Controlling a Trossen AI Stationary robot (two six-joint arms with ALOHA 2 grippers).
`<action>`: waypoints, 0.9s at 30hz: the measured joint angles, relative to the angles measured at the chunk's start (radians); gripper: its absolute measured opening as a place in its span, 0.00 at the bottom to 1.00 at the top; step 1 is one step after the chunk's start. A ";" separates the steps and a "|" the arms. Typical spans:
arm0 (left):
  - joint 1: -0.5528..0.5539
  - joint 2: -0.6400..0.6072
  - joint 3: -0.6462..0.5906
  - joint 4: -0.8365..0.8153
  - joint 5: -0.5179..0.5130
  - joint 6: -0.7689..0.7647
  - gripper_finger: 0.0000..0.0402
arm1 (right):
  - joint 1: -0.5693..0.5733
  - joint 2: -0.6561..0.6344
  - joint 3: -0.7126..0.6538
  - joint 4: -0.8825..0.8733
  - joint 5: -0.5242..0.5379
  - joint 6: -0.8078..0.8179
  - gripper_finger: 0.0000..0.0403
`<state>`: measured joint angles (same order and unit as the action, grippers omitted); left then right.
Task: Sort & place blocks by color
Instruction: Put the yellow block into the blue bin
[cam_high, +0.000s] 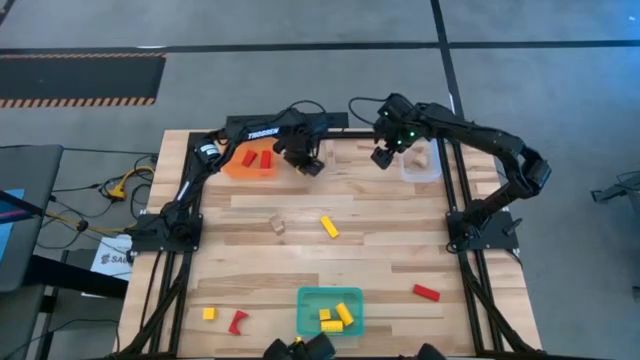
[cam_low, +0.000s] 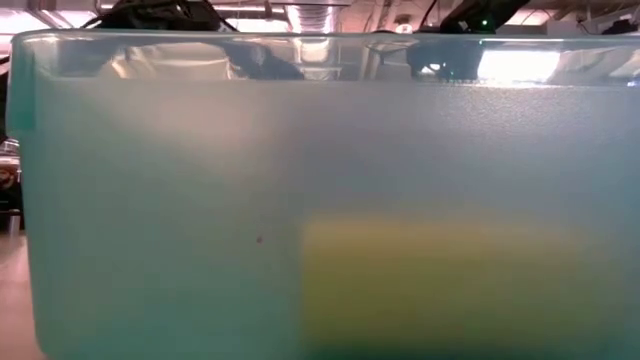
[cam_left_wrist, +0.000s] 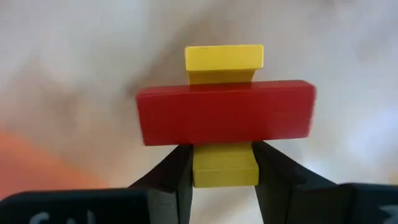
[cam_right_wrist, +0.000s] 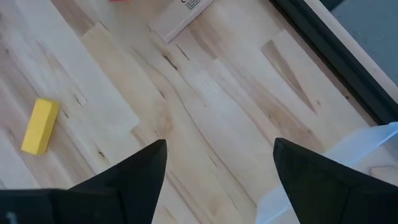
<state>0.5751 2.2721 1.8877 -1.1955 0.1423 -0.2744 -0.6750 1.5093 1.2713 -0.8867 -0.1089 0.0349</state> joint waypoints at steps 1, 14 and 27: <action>0.000 -0.016 0.000 -0.037 0.022 0.032 0.25 | 0.004 0.000 0.000 0.002 0.000 0.002 0.78; 0.059 -0.131 -0.137 0.153 0.484 0.047 0.25 | 0.091 0.000 0.000 0.008 0.000 0.073 0.78; -0.090 -0.300 -0.194 -0.006 0.461 0.224 0.25 | 0.185 -0.090 0.000 -0.111 0.002 0.151 0.78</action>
<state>0.4847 1.9719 1.6939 -1.2011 0.6031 -0.0505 -0.4896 1.4198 1.2713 -0.9981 -0.1070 0.1855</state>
